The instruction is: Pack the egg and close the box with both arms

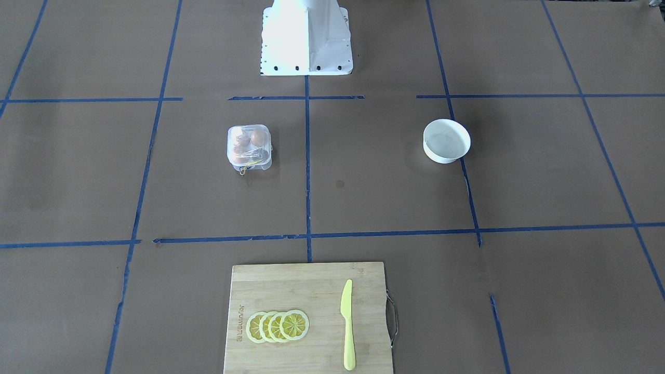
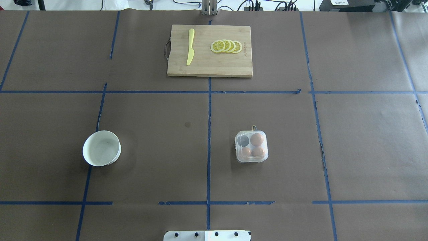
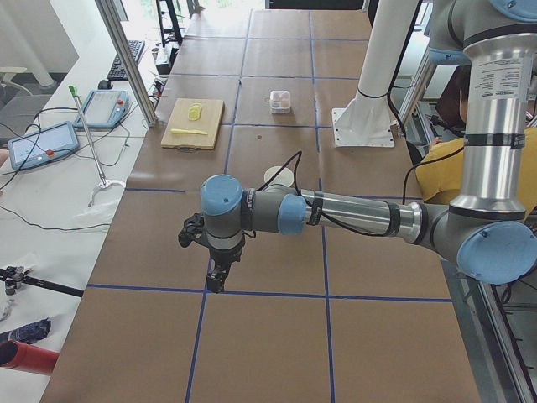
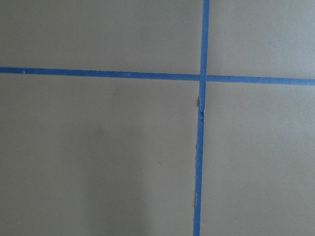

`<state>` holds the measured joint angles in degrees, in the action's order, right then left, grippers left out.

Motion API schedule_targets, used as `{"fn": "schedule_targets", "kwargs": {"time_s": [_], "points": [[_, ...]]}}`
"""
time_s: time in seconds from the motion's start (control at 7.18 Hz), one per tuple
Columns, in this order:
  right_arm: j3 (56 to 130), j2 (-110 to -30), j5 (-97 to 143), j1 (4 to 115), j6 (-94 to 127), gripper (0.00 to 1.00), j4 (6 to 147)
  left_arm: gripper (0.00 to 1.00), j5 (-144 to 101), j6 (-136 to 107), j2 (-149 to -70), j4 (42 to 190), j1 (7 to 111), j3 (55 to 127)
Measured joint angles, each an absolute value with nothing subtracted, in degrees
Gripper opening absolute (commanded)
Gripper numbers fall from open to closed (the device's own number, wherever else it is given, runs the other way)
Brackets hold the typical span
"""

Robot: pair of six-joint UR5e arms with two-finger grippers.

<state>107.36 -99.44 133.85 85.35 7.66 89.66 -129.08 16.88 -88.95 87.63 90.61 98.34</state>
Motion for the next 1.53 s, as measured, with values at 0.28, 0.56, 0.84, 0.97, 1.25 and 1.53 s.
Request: {"fn": "schedule_targets", "kwargs": {"time_s": [0.28,0.56,0.84,0.97,1.25,1.53], "points": [[106.4,-99.8,134.4,85.3,7.8,1.0,89.8,1.0,-129.1,16.9,-88.9,87.6,90.6,98.3],[106.4,-100.1,134.4,85.3,7.8,1.0,89.8,1.0,-129.2,16.9,-88.9,87.6,90.6,98.1],[106.4,-99.5,134.4,85.2,7.5,1.0,91.4,1.0,-129.3,16.9,-88.9,87.6,90.6,97.8],[106.5,-99.1,134.4,84.8,7.4,1.0,92.4,1.0,-129.3,16.7,-88.8,87.5,90.6,97.7],[106.5,-98.4,134.4,84.0,7.2,1.0,93.7,1.0,-129.3,14.7,-88.7,85.0,90.6,97.9],[106.6,-98.0,134.4,83.9,7.3,1.0,94.2,1.0,-132.2,13.3,-88.6,80.9,90.6,98.6]]}}
